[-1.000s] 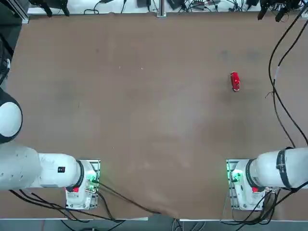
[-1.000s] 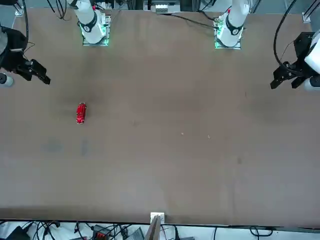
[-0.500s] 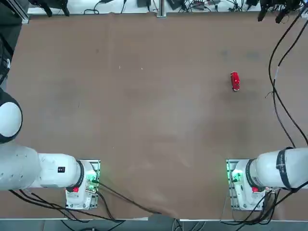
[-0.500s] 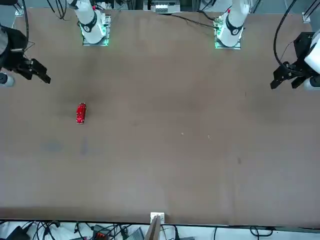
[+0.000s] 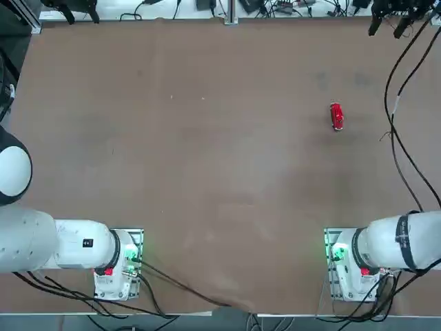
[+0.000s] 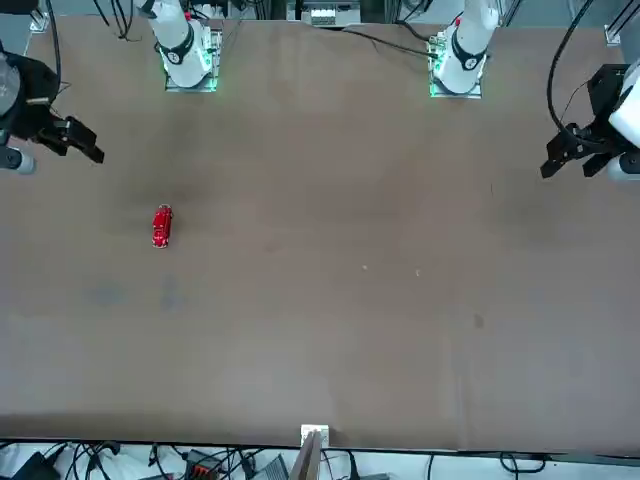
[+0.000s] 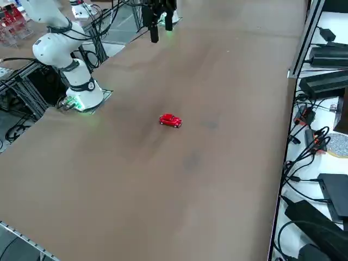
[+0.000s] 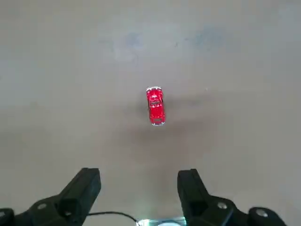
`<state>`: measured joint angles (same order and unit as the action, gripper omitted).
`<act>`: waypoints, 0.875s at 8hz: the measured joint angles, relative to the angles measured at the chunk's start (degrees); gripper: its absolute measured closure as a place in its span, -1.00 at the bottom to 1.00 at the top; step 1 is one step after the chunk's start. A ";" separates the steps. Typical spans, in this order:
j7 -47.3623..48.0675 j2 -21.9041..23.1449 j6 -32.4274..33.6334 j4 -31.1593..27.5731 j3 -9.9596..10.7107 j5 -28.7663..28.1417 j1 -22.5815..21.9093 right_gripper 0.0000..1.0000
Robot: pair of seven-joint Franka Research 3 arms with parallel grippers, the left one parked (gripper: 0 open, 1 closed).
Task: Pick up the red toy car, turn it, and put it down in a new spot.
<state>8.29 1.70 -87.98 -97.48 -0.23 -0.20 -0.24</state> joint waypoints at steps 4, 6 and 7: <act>0.00 -7.86 -0.41 -2.51 -0.14 -0.02 -0.18 -1.00; 0.00 -10.89 -16.75 -10.64 -0.41 0.02 -0.52 -1.00; -0.57 -11.57 -26.08 -16.05 -0.40 0.08 -0.50 -1.00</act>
<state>7.72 -9.87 -114.06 -113.53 -0.63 -0.11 -0.74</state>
